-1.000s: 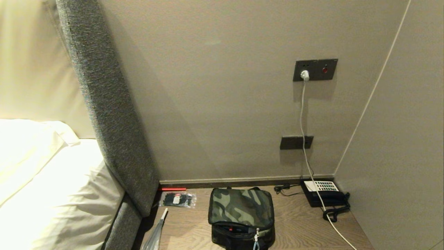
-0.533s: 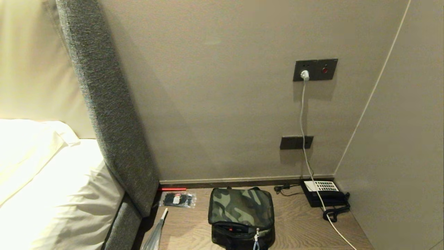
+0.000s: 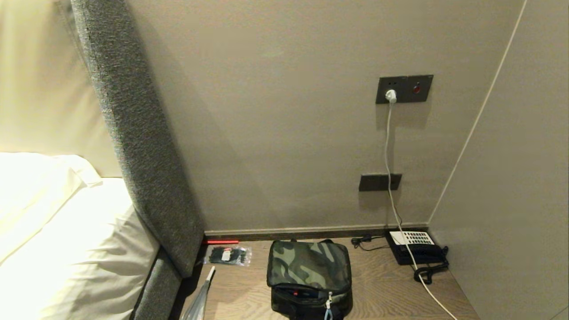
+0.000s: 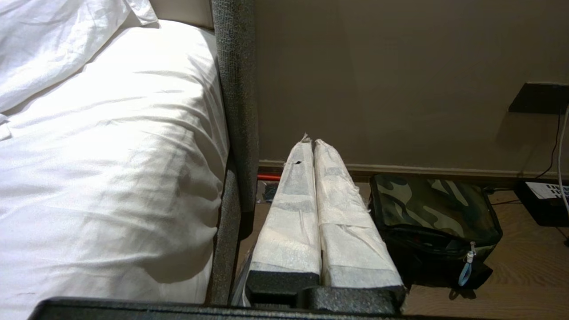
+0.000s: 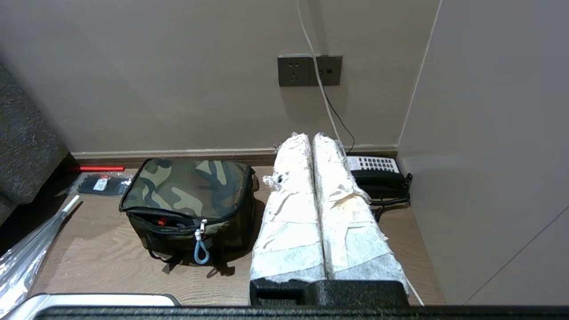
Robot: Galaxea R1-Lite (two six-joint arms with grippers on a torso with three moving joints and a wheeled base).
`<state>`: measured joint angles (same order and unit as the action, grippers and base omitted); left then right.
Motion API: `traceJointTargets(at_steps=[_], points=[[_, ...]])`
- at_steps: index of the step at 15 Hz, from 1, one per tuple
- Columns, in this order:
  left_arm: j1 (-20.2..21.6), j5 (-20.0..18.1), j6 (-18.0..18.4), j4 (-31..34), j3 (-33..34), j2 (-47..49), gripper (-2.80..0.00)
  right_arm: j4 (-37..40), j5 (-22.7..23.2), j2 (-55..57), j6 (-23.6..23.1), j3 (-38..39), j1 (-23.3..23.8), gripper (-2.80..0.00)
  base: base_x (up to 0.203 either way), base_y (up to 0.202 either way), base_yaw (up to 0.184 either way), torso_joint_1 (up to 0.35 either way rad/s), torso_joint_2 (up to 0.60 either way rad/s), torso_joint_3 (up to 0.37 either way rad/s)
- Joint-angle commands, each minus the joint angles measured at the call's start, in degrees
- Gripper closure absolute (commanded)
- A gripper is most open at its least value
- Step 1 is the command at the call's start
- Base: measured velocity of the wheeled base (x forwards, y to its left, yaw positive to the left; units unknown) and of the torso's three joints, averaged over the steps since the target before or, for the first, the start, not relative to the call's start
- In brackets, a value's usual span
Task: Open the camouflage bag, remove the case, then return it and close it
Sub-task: Open the top of the storage box
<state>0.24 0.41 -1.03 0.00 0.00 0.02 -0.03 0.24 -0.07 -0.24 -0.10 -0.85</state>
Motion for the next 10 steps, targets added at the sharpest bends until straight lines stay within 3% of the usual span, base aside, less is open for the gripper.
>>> traceJointTargets(at_steps=[1, 10], points=[[0.0, 0.0, 0.0, 0.0, 0.2, -0.1, 0.0, 0.0, 0.0, -0.1, 0.0, 0.0, 0.0, 0.0, 0.0, 0.0, 0.0, 0.003, -0.01, -0.119], [0.0, 0.0, 0.1, 0.0, 0.2, -0.1, 0.0, 0.0, 0.0, -0.1, 0.0, 0.0, 0.1, 0.0, 0.0, 0.0, 0.0, 0.003, 0.0, -0.194]])
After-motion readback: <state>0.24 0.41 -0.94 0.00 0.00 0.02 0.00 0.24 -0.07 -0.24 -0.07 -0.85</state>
